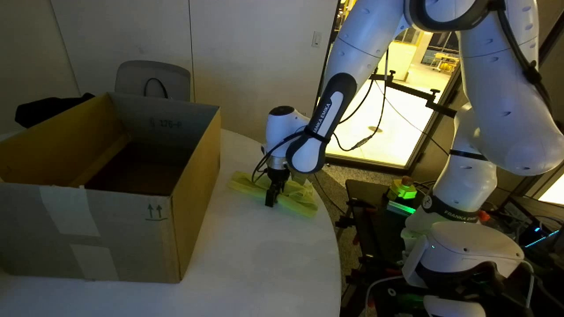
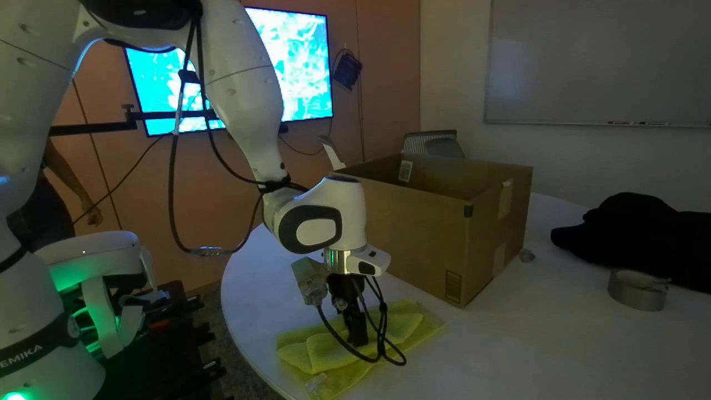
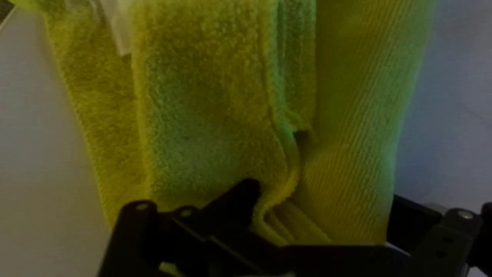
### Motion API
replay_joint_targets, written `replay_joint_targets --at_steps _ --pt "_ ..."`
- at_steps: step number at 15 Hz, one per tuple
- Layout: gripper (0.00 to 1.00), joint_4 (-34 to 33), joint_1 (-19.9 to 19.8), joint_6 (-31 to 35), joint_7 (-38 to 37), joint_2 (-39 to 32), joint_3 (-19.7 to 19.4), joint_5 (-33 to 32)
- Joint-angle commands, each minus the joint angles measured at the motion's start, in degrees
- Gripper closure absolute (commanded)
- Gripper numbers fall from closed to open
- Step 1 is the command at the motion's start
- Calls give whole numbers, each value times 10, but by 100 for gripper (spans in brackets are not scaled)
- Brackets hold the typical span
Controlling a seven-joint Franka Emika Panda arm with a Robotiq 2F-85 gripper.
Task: Put the marker on the towel then put it inside the box
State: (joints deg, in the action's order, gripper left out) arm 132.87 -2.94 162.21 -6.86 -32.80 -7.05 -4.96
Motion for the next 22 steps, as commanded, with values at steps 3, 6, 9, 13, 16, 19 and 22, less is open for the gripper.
replay_joint_targets --at_steps 3,6,9,13,16,19,22 --pt "78 1 -3 -31 29 7 17 13" --pt "99 13 -2 -48 32 26 23 15" --pt "100 35 5 -75 30 65 27 12" --pt "100 83 33 -122 9 162 14 -10" --pt "100 109 58 -162 -19 253 3 -55" --pt "100 113 67 -201 -71 343 15 -128" --pt "100 75 59 -254 -85 408 52 -148"
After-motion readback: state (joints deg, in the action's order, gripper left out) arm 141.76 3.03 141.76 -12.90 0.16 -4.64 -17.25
